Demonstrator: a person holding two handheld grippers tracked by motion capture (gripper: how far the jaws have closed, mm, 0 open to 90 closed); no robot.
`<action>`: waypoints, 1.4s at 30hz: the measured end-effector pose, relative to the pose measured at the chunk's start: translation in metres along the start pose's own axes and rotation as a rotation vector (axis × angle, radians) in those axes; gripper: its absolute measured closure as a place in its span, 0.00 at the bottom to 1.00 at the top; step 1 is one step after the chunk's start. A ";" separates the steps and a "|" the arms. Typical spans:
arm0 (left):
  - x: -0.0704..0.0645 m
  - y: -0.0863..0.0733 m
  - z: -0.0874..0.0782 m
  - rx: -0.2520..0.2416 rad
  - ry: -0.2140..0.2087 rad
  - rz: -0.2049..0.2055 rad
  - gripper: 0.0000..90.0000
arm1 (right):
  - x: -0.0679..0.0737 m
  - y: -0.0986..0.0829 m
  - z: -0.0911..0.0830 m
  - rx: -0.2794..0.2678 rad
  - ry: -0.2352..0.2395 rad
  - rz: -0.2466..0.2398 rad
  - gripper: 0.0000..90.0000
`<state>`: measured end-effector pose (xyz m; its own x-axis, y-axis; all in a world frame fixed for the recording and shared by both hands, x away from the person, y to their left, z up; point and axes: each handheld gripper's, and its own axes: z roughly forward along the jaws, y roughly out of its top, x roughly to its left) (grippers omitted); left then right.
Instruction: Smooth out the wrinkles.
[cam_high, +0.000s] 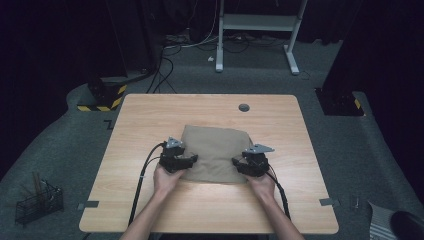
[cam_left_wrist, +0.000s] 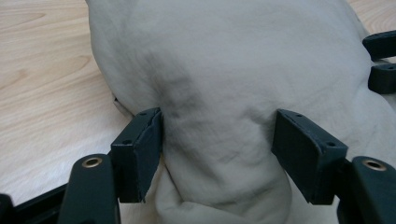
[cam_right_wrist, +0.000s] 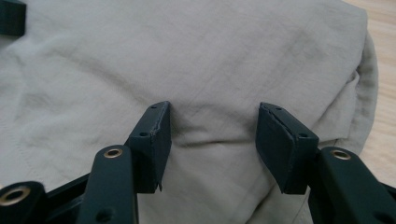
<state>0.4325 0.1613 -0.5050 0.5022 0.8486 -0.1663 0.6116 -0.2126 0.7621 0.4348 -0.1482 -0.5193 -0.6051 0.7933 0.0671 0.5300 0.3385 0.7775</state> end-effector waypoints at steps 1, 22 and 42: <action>-0.001 0.002 0.004 -0.001 0.003 0.001 0.36 | -0.002 0.001 0.001 -0.001 -0.010 0.006 0.50; 0.008 -0.005 -0.049 -0.075 0.040 -0.007 0.34 | -0.032 -0.017 -0.053 -0.050 -0.093 0.092 0.47; 0.052 -0.071 -0.062 0.032 0.284 -0.027 0.22 | -0.052 -0.055 -0.068 0.068 -0.269 0.122 0.35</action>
<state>0.3771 0.2504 -0.5283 0.2967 0.9550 -0.0004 0.6434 -0.1995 0.7391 0.3966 -0.2423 -0.5231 -0.3600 0.9328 -0.0178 0.6329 0.2582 0.7299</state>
